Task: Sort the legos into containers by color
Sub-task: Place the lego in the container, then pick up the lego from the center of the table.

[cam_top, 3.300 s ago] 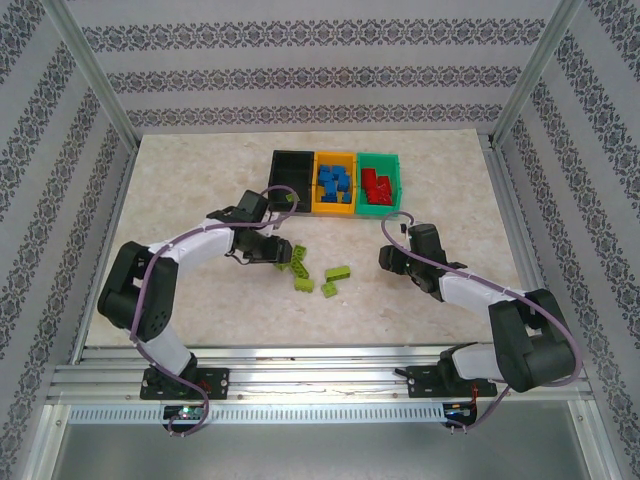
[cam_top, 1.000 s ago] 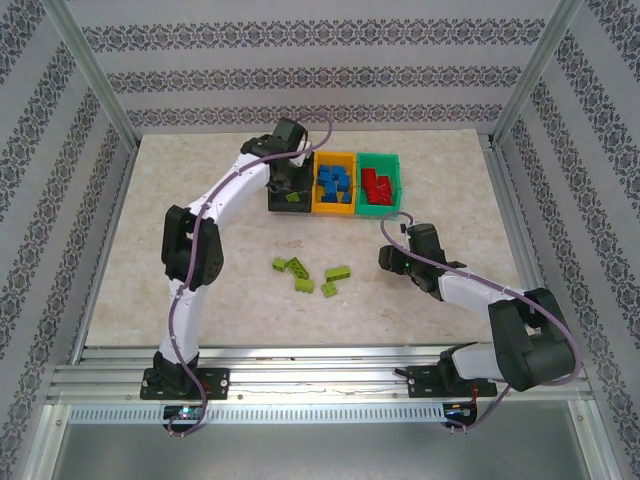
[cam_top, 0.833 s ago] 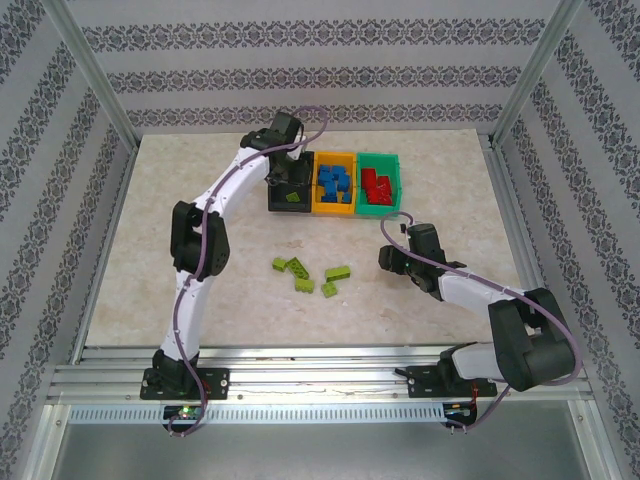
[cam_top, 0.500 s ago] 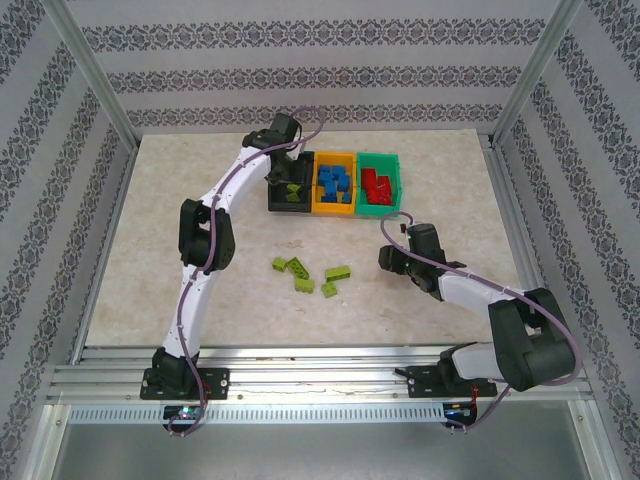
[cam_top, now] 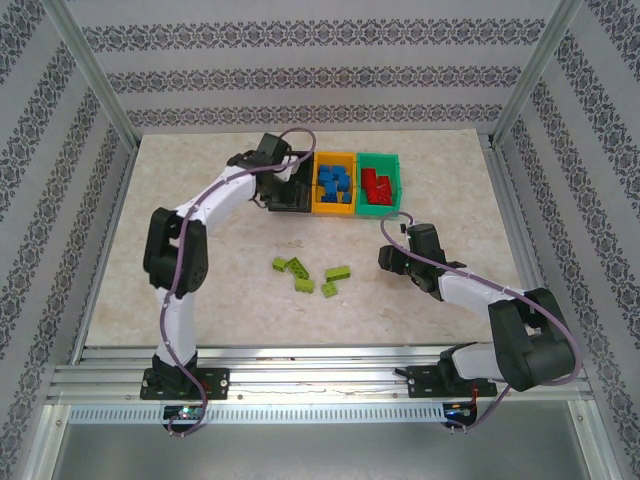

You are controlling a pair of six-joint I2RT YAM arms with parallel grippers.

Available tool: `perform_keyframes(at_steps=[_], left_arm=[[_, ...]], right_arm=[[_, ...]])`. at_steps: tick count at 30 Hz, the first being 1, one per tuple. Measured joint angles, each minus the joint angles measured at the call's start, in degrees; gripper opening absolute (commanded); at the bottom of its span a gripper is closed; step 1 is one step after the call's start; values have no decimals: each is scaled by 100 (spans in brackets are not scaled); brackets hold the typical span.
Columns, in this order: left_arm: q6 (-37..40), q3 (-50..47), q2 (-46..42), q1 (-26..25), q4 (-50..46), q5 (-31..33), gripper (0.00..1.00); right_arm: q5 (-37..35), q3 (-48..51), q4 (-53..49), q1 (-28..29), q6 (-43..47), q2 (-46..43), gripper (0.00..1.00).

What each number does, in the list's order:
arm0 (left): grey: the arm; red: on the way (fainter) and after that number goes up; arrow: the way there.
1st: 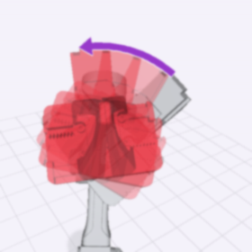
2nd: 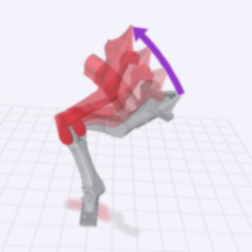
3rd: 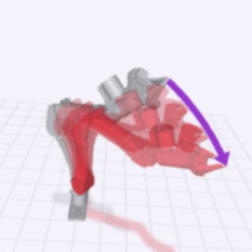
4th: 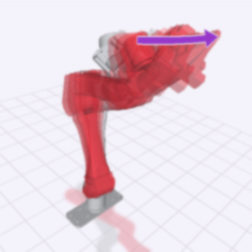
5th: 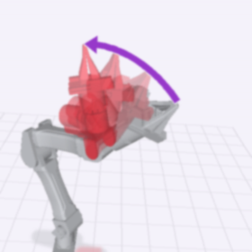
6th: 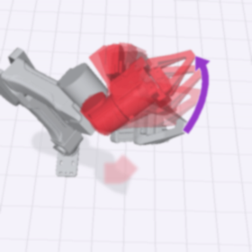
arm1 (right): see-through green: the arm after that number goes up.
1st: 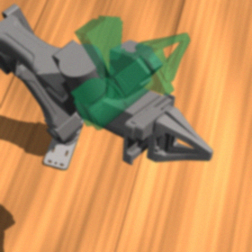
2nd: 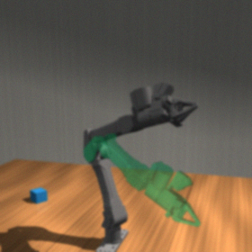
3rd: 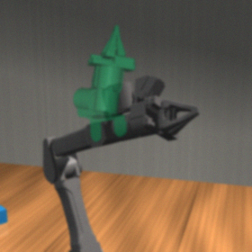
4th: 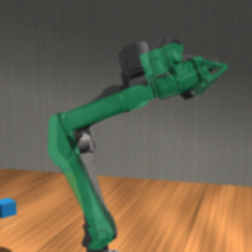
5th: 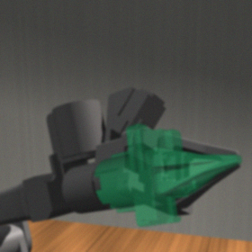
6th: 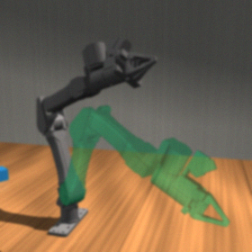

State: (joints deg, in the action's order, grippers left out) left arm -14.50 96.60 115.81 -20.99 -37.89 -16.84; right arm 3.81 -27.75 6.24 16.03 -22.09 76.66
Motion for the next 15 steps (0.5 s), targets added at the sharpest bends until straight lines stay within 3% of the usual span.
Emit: perform_keyframes(at_steps=[6,15], left_arm=[[-164,-1952,-933,-144,852,-225,55],[-216,-3270,-1593,-144,1141,-361,57]], right_arm=[[0,-2,0,0,0,0,59],[0,-37,-2,37,2,11,59]])
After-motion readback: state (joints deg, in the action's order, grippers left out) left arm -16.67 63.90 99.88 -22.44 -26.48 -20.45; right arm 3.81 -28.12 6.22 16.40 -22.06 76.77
